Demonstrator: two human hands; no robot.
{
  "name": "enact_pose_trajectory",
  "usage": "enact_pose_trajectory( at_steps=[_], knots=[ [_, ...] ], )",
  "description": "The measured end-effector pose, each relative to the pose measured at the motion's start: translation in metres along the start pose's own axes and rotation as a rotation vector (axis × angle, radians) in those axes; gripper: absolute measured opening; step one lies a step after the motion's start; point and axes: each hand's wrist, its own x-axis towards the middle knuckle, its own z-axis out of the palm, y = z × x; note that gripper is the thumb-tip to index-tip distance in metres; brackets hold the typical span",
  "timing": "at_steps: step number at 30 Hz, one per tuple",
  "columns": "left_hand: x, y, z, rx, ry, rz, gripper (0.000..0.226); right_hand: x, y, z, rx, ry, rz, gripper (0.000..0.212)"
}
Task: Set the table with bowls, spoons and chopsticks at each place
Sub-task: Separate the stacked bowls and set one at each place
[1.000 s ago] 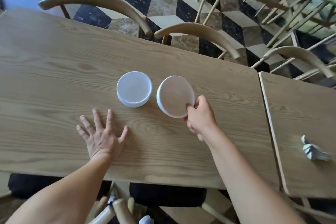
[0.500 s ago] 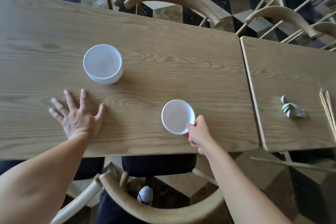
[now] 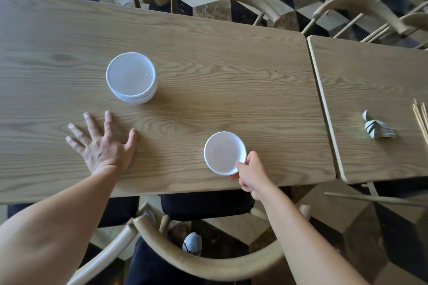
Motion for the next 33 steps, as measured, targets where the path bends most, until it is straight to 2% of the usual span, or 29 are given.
enact_pose_trajectory(
  at_steps=[7, 16, 18, 20, 22, 24, 33],
  knots=[
    [0.01, -0.011, 0.021, 0.036, 0.074, 0.04, 0.084, -0.004, 0.001, 0.002, -0.008, -0.007, 0.021, 0.019],
    [0.016, -0.015, 0.025, 0.025, 0.05, 0.025, 0.086, -0.003, 0.006, -0.004, -0.01, -0.025, 0.06, 0.022],
    [0.015, -0.015, 0.024, 0.025, 0.042, 0.022, 0.086, -0.001, -0.001, -0.012, -0.134, 0.03, 0.038, 0.034],
    [0.014, -0.015, 0.023, 0.024, 0.049, 0.03, 0.085, 0.0, -0.012, -0.02, -0.301, 0.176, -0.025, 0.044],
    [0.017, -0.015, 0.024, 0.023, 0.044, 0.035, 0.086, 0.0, -0.028, -0.023, -0.348, 0.31, -0.114, 0.042],
    [0.018, -0.015, 0.024, 0.027, 0.031, 0.028, 0.086, -0.001, -0.049, -0.015, -0.322, 0.344, -0.193, 0.036],
    [0.02, -0.016, 0.02, 0.027, -0.019, 0.015, 0.087, -0.006, -0.16, 0.098, -0.203, -0.002, -0.313, 0.027]
  ],
)
